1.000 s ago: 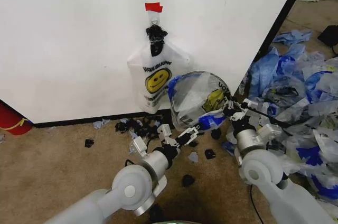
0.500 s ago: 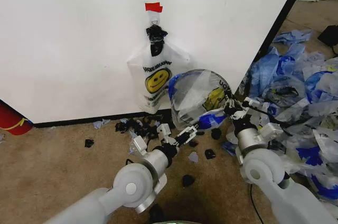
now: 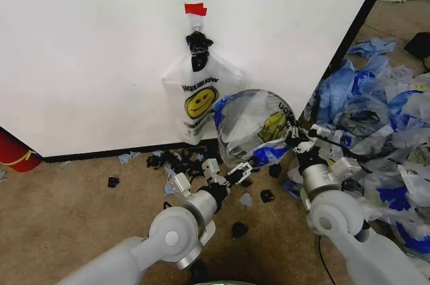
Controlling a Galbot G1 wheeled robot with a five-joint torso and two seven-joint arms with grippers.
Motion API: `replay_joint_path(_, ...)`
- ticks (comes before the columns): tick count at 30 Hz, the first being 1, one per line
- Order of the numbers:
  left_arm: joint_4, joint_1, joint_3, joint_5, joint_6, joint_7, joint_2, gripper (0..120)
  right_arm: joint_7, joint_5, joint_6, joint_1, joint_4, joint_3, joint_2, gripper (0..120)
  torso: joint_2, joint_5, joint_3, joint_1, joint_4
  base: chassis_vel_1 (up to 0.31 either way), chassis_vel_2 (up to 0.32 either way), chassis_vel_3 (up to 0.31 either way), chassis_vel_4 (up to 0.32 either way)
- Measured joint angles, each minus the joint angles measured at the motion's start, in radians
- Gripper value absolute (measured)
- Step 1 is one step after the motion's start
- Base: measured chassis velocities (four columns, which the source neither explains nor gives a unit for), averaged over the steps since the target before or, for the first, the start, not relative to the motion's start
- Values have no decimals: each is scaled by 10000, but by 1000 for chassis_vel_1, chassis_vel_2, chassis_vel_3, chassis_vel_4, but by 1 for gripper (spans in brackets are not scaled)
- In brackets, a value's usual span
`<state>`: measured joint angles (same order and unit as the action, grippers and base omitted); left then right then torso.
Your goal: Pick up the garbage bag from the wall and place it over the trash bin.
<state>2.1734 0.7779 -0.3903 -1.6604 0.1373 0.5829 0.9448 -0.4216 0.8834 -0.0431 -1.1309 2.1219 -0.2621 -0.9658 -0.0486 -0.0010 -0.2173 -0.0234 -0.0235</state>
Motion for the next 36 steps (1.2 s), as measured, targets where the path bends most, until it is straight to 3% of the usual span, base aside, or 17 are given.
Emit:
replay_joint_path(9,10,8,-9,14,-7,15,39,45,23,0,-5,-4,-70,17,-9,0,0,0,0,0,0,0,0,0,0)
replay_joint_path(15,146,87,54,17,-10,32,-91,17,26,52,-38,87,-188,68,-108,0,0,0,0,0,0,0,0,0,0)
replay_joint_path(20,221,100,87,23,-11,36,-164,6,10,89,-38,171,-211,85,-103,0,0,0,0,0,-1,0,0,0,0)
replay_joint_path(36,365,177,134,92,-29,58,-172,5,-321,644,7,382,-254,36,-116,0,0,0,0,0,0,0,0,0,0)
